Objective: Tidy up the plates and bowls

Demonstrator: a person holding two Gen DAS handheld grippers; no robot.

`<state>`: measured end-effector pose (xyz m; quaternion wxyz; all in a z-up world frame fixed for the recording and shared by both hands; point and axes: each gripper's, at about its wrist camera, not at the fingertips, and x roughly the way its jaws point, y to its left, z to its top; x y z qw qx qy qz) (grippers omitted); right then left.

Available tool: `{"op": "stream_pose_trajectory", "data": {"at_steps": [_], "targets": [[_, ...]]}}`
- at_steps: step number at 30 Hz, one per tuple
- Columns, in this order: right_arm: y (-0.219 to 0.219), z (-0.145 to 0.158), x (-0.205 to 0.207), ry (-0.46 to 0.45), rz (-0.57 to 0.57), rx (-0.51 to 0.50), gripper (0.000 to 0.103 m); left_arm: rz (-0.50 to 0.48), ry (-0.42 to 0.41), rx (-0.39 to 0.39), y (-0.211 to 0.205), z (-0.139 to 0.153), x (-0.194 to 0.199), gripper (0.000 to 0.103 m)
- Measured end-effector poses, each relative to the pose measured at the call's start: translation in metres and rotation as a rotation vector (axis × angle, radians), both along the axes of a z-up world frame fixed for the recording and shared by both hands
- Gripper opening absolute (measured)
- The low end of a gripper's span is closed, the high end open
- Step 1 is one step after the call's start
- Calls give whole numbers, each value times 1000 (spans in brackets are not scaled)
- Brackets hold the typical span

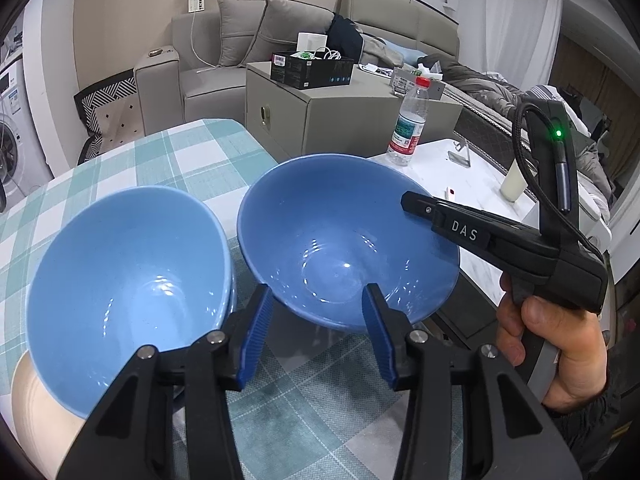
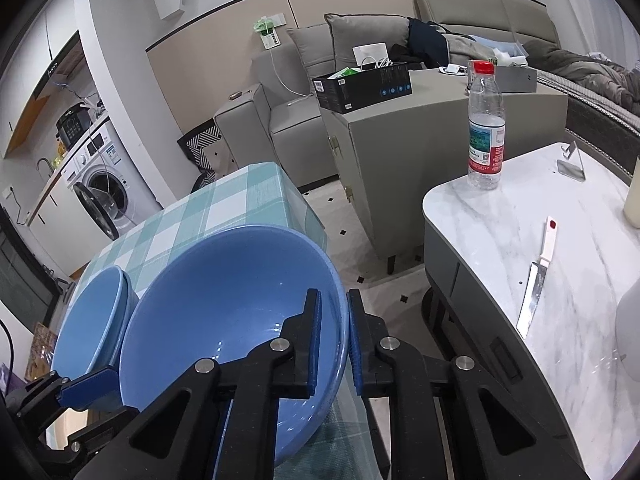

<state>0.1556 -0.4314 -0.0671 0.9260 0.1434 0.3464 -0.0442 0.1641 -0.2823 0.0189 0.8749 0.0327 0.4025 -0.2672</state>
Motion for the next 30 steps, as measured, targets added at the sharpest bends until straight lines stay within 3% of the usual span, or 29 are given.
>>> {"op": "stream_pose_trajectory", "data": {"at_steps": [8, 12, 23, 30], "targets": [[2, 3, -1, -12, 22, 3, 13, -49, -18, -11, -3, 3, -5, 34], [7, -1, 3, 12, 24, -19, 13, -57, -27, 20, -8, 1, -7, 34], [0, -9, 5, 33, 21, 0, 13, 12, 58, -16, 11, 1, -4, 42], [0, -10, 6, 36, 22, 2, 13, 37, 39, -1, 2, -4, 4, 44]]}}
